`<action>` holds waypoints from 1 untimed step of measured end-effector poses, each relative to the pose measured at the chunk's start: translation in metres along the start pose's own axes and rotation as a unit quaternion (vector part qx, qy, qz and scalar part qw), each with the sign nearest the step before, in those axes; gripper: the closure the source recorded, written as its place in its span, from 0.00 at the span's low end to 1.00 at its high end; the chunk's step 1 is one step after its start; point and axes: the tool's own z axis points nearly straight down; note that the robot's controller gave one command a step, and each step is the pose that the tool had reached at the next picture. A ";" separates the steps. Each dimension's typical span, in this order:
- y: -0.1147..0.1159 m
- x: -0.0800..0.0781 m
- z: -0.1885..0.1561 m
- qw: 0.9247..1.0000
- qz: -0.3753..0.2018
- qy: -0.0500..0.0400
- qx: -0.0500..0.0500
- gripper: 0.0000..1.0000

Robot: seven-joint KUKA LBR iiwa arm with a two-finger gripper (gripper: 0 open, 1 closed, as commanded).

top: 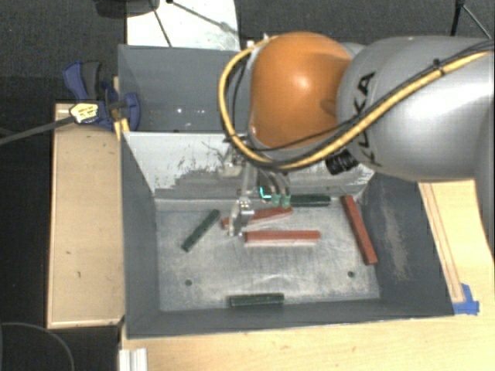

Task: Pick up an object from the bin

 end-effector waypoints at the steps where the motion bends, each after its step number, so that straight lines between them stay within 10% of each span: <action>1: -0.001 -0.002 -0.005 1.000 0.002 -0.004 -0.001 0.00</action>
Offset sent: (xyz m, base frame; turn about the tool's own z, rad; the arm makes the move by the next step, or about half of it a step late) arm 0.0102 -0.1266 -0.1673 -0.1306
